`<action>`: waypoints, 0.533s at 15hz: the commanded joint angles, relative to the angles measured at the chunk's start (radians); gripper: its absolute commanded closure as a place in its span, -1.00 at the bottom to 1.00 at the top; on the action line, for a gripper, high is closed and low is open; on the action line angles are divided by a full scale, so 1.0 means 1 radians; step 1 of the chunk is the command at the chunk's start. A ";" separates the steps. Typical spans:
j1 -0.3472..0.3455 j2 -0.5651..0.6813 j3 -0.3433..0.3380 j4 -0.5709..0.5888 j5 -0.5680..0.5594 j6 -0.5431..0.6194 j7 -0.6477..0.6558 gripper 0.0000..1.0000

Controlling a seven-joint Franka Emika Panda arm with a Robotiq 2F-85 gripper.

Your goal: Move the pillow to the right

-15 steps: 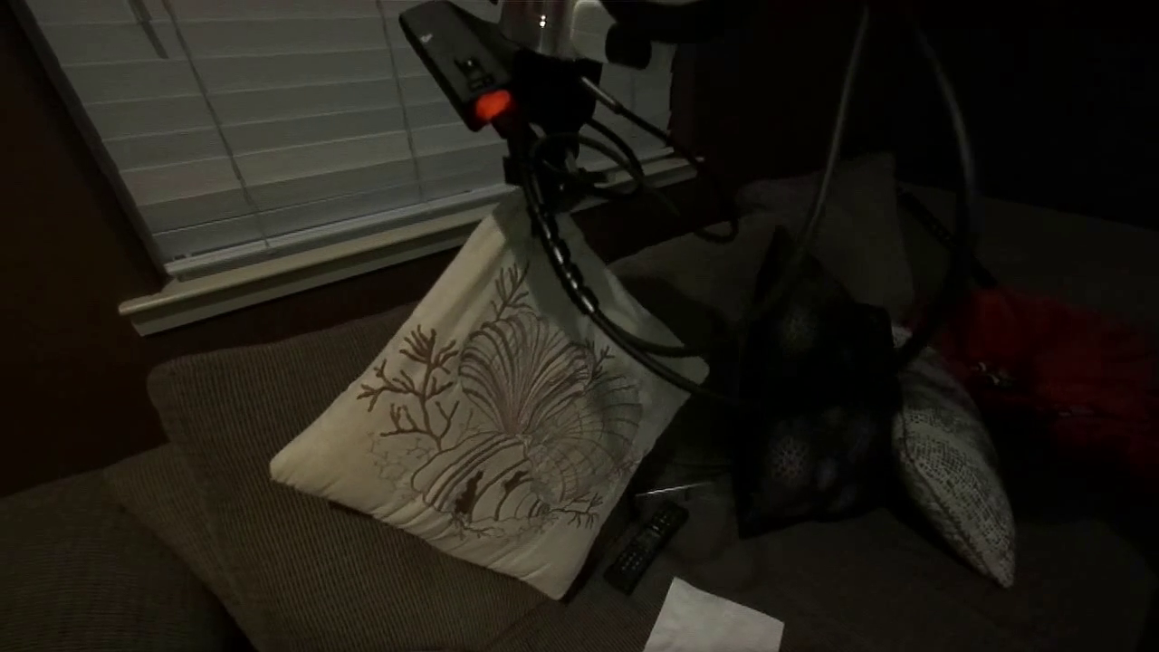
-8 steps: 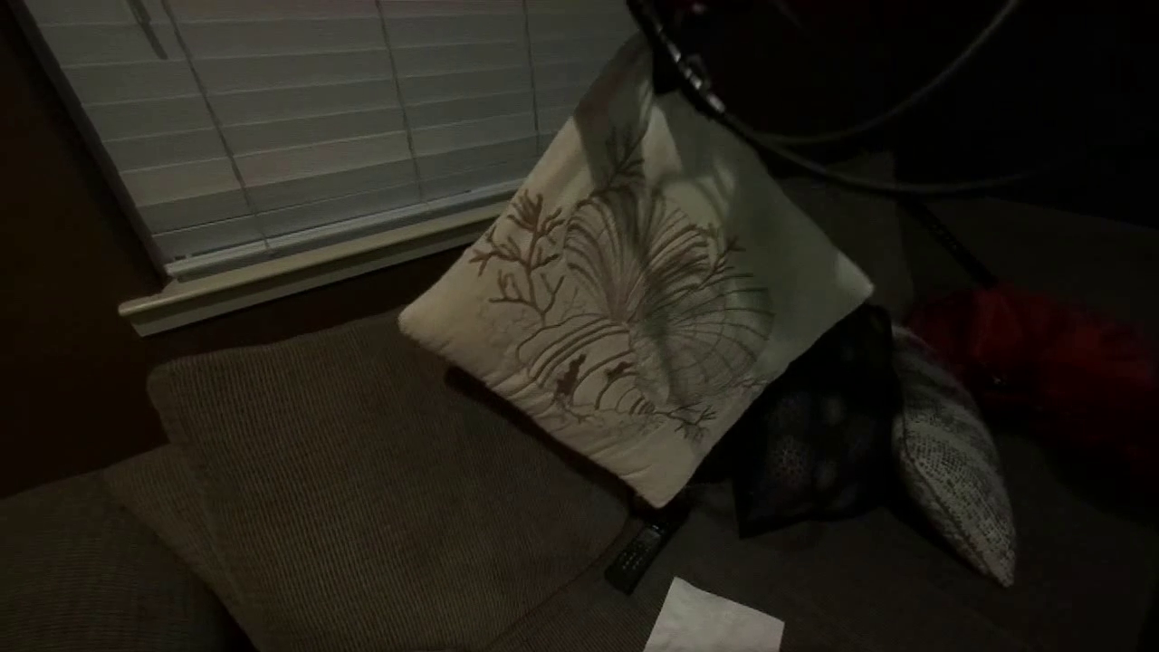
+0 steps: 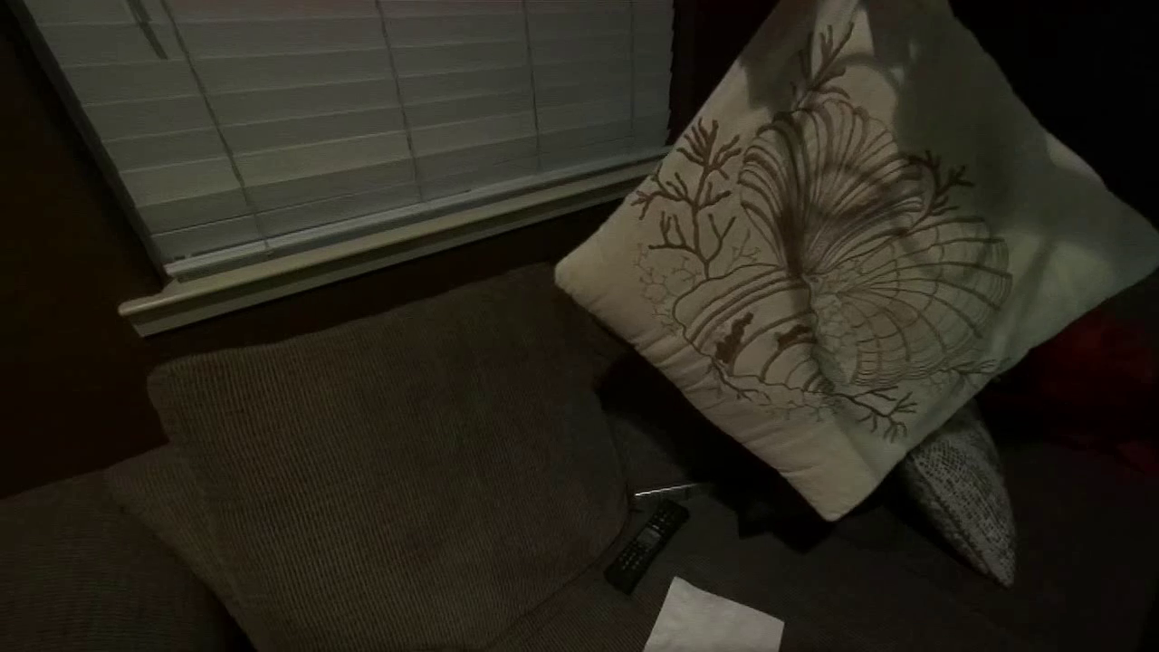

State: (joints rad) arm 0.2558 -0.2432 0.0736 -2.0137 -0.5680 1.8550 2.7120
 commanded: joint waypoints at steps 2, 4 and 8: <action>-0.067 -0.021 0.061 -0.021 0.016 0.005 -0.010 0.93; -0.083 -0.083 0.071 -0.074 0.035 -0.014 -0.018 0.93; -0.099 -0.195 0.110 -0.154 0.080 -0.036 -0.004 0.93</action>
State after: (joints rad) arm 0.1823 -0.3109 0.1427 -2.0966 -0.5353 1.8472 2.7029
